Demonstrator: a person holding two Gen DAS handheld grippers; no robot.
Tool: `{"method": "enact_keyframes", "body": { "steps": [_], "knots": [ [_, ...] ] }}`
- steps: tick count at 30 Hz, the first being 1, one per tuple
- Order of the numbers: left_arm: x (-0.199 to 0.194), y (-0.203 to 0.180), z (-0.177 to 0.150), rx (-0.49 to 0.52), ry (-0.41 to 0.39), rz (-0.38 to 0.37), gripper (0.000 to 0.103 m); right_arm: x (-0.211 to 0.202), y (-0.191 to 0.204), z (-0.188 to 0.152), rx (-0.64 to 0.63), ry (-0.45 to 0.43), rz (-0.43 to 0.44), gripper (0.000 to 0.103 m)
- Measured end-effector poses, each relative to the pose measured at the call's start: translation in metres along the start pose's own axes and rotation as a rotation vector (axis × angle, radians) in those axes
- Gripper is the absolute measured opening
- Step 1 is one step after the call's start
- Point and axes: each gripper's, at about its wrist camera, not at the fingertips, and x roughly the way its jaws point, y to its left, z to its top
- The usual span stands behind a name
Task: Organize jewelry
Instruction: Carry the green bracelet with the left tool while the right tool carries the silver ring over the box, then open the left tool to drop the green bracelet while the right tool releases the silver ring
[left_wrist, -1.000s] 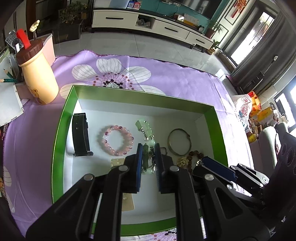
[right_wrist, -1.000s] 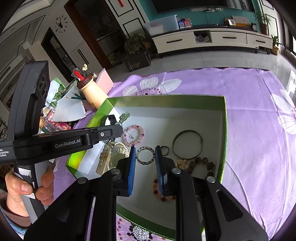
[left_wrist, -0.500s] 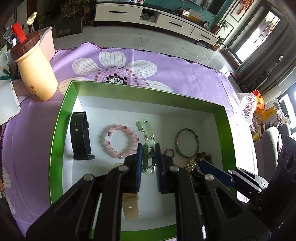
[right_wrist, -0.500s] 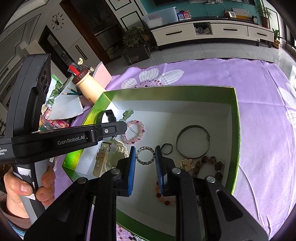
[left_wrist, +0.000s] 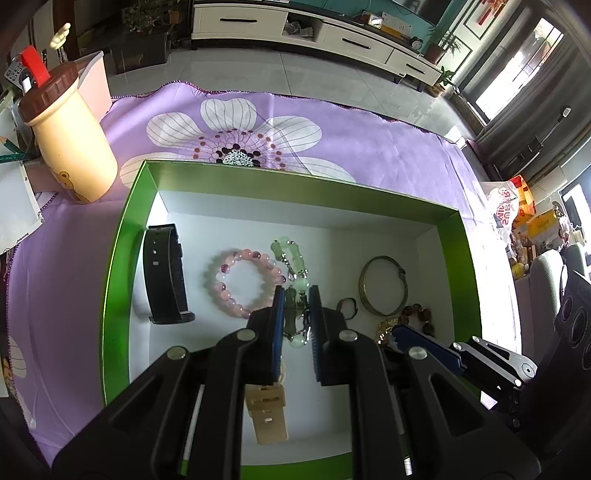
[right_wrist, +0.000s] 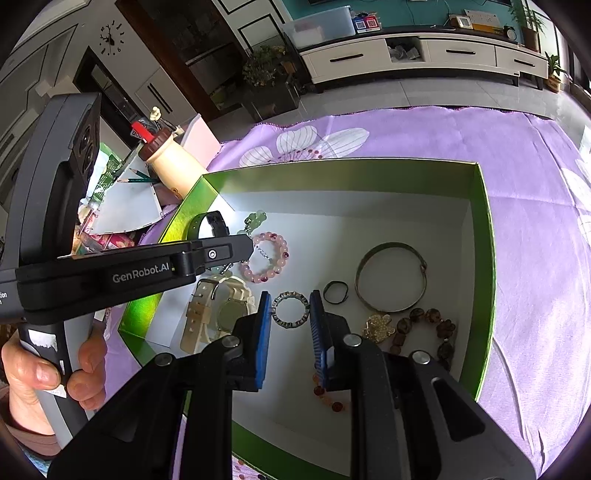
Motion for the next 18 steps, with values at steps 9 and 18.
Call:
{"method": "enact_keyframes", "body": {
  "steps": [9,18],
  "knots": [
    [0.010,0.002,0.002,0.005,0.029,0.033,0.013,0.008,-0.001,0.002,0.007,0.020,-0.013,0.021],
    [0.015,0.001,0.002,0.007,0.039,0.045,0.013,0.013,0.000,0.001,0.008,0.027,-0.020,0.021]
  ]
}}
